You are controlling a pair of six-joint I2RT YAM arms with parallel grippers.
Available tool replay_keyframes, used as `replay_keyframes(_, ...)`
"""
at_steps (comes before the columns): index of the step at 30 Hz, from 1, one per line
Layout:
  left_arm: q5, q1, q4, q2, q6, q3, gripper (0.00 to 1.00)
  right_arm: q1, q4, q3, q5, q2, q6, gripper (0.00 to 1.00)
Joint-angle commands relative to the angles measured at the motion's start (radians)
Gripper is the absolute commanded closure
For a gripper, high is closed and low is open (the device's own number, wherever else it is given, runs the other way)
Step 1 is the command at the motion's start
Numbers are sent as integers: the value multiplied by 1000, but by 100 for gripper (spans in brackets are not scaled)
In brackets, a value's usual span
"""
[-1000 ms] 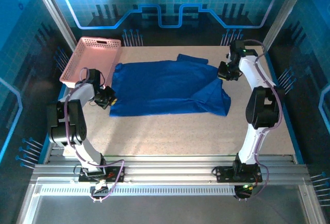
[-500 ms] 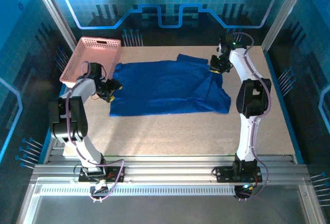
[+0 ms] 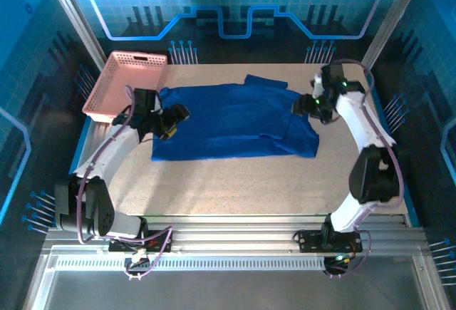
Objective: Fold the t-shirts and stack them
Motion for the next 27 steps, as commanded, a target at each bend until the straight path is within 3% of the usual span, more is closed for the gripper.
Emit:
replay_keyframes(1,23,-9,63,29,-55,-95,29,-40,73,-193,-71,1,40,36)
replay_keyframes(5,10,-9,123,87,-39,-112,35,-54,149,-270,-99,55,63,43)
replay_keyframes(12,-58,6,110,249,5,-85,45,-62,158,-243,-11,190,64,54)
replay_keyframes(22,-222,60,-6,267,28,-129,53,-67,82,-235,261,177,72,100)
replay_keyframes(27,-223,62,-21,212,73,-177,52,-75,68,-283,301,104,60,100)
